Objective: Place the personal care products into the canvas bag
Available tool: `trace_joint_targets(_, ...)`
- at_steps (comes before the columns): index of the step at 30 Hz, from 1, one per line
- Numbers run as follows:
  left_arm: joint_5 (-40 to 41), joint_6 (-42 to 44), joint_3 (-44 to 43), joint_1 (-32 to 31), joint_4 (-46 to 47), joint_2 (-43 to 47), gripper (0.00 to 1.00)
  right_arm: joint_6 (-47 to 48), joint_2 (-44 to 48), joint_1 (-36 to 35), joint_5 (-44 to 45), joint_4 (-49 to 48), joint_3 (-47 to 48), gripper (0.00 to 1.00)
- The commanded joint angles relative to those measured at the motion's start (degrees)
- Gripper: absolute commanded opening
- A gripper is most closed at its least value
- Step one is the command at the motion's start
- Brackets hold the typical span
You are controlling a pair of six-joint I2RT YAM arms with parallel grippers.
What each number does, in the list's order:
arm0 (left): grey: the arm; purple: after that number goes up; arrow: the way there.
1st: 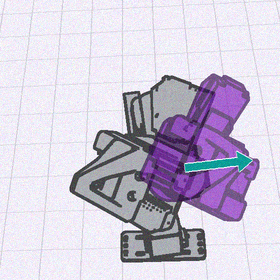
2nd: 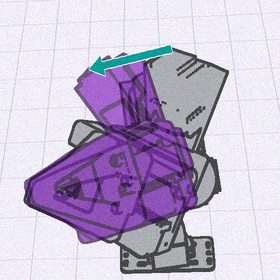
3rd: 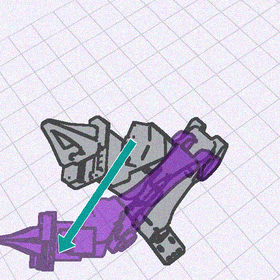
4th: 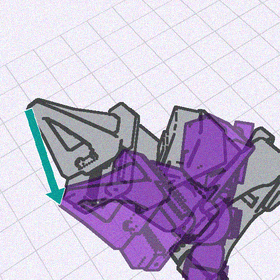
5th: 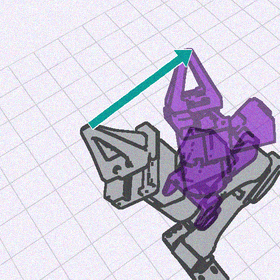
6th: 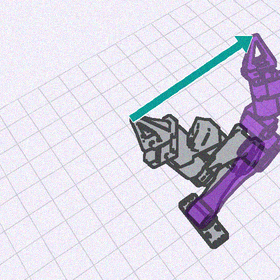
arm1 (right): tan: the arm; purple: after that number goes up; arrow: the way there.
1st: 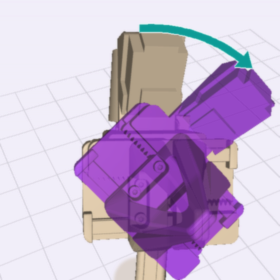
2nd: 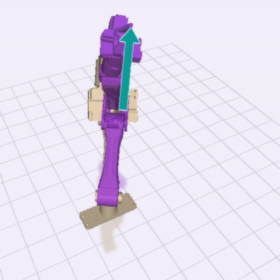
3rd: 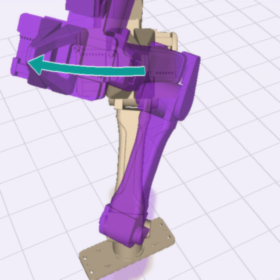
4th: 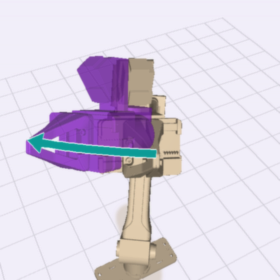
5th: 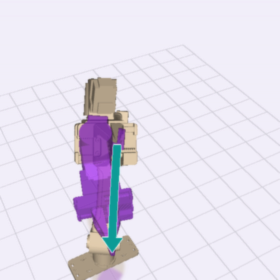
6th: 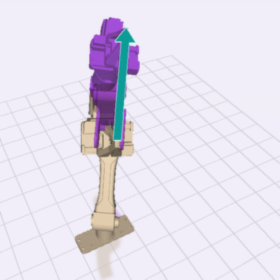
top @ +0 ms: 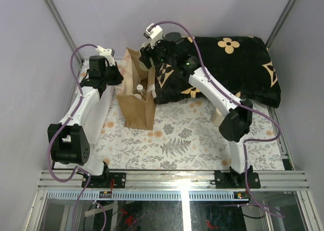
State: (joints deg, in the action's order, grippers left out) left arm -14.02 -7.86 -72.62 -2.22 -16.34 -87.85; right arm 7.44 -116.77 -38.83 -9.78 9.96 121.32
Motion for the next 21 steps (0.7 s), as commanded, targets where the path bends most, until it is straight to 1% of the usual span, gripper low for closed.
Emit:
trace_joint_targets(1,0.70,0.08,-1.52,-0.36,0.96,-0.18,0.00,-1.80,1.48,0.12,-5.07,-13.95,6.67,0.36)
trace_joint_targets(5,0.31,-0.13,-1.97,-0.36,1.04,-0.51,0.00,-4.06,-0.53,0.14,-8.02,-17.05,6.99,0.38)
trace_joint_targets(8,-0.11,-0.38,-2.10,-0.33,1.29,-0.57,0.00,-5.28,-2.26,0.07,-9.44,-18.88,4.96,0.40)
trace_joint_targets(13,-0.30,-0.73,-1.77,-0.53,1.48,0.40,0.00,-3.65,-4.90,0.16,-6.50,-19.62,-0.47,0.40)
trace_joint_targets(17,1.59,0.78,-1.81,-1.53,0.25,0.54,0.00,-3.92,-8.00,0.48,-5.80,-20.31,-0.48,0.40)
trace_joint_targets(21,1.43,1.50,-1.85,-2.02,-0.28,0.85,0.00,-4.33,-10.71,0.81,-5.25,-21.62,-0.41,0.40)
